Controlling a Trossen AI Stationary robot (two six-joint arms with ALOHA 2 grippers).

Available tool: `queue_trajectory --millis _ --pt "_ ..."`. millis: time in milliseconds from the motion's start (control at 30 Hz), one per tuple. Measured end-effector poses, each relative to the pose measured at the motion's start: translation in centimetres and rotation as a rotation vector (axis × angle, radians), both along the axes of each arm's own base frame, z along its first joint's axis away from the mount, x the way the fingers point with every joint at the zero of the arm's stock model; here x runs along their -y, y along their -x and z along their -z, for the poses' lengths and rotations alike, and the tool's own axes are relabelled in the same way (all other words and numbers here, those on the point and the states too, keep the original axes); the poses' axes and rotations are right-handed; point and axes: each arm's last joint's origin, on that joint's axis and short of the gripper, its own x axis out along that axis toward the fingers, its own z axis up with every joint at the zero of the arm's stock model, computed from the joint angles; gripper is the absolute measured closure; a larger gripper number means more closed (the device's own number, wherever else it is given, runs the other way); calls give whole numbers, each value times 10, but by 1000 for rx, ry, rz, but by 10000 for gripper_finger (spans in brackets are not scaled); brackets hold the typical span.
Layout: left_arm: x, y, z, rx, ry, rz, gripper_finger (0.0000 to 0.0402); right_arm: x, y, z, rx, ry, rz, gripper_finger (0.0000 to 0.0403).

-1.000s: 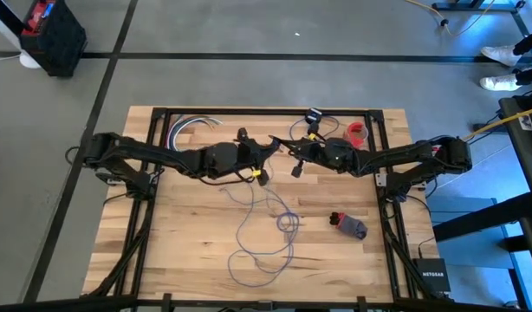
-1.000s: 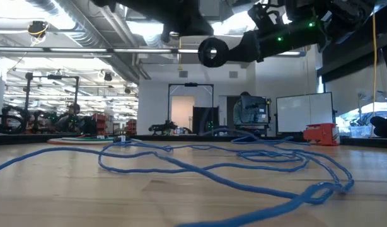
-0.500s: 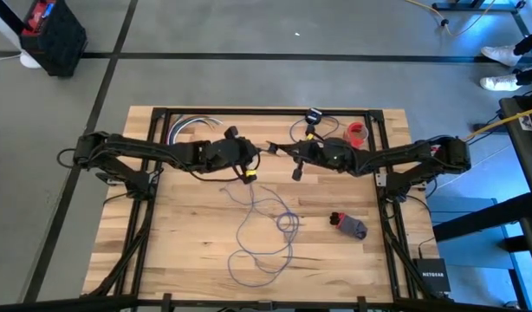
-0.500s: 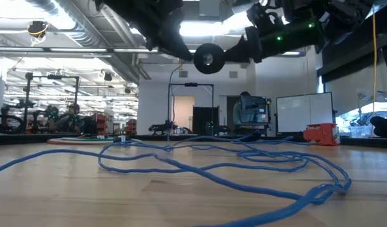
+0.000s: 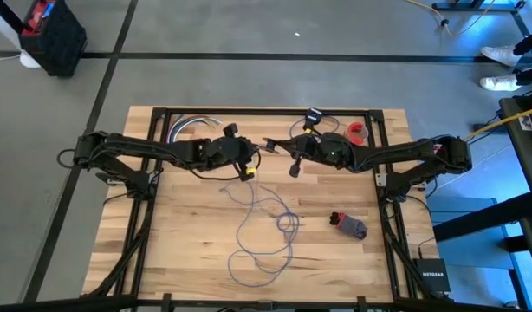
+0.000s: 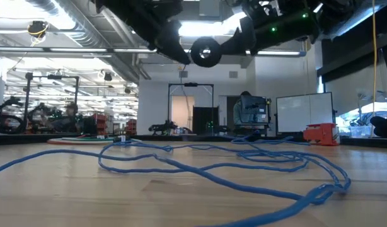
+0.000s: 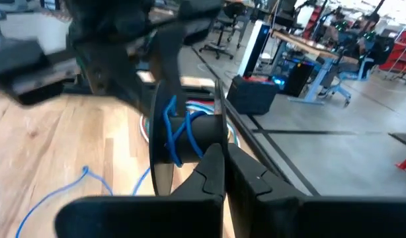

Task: Coil cords
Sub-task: Coil the blue wire onto the spool

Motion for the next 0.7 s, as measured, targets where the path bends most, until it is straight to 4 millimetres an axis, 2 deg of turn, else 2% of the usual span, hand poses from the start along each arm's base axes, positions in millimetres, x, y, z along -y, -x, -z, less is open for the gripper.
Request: queue_trajectory --millis 133,267,433,700 --pt "0 0 -1 -3 -11 7 284 0 0 2 -19 -2 2 400" --pt "0 3 4 -38 29 -10 258 0 1 0 -14 0 15 400" --pt "2 4 14 -3 55 -21 252 2 8 -12 33 8 23 400" --pt "-5 6 29 120 108 9 251 13 11 -29 -7 -60 33 400"
